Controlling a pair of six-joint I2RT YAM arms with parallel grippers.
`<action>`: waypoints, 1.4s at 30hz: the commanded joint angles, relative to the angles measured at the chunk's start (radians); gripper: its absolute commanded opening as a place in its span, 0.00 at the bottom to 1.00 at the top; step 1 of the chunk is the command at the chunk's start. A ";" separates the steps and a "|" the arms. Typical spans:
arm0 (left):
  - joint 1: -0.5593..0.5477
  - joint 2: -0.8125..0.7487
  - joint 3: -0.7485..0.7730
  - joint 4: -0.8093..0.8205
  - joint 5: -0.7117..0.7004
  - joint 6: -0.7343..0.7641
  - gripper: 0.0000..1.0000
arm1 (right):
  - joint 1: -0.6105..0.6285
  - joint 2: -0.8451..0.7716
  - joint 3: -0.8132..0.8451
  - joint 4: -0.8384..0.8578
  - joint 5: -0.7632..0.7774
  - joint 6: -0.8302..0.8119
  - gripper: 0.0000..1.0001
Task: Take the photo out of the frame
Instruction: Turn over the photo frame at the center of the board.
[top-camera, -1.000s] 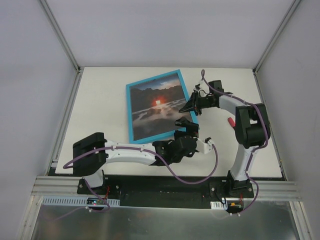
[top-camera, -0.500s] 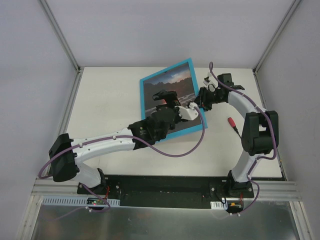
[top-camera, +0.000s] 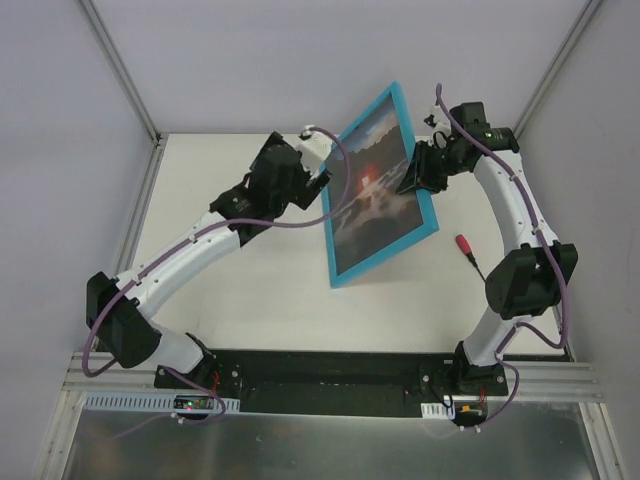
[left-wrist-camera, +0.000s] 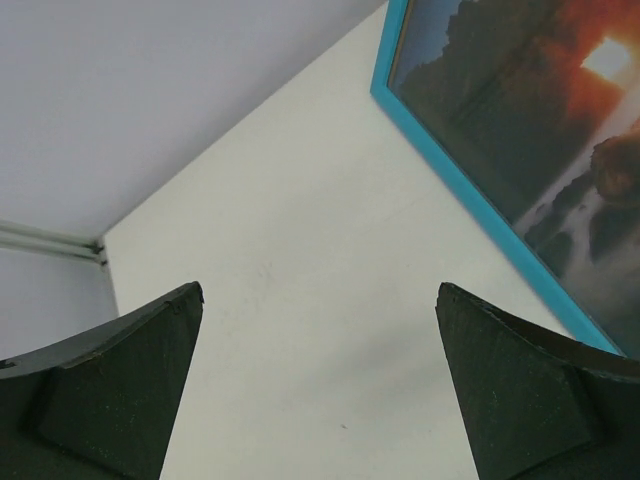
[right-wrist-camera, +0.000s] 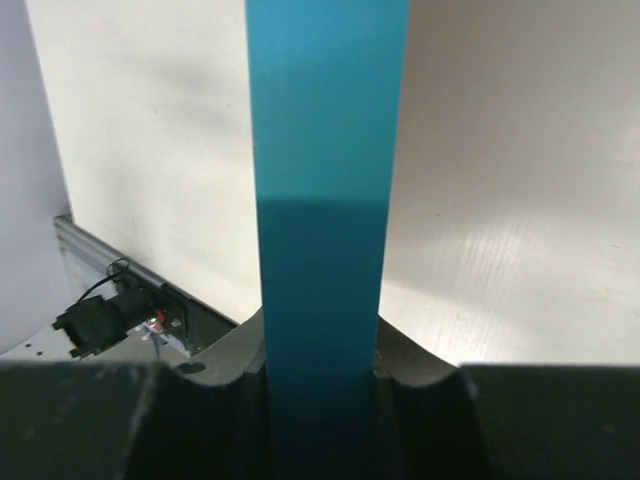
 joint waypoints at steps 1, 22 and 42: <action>0.156 0.084 0.178 -0.263 0.286 -0.327 0.99 | 0.047 -0.045 0.196 -0.105 0.215 -0.131 0.01; 0.427 0.430 0.636 -0.496 0.998 -0.789 0.99 | 0.383 -0.032 0.360 -0.106 0.690 -0.261 0.00; 0.480 0.570 0.771 -0.504 1.036 -0.988 0.99 | 0.338 -0.054 0.460 -0.092 0.932 -0.390 0.00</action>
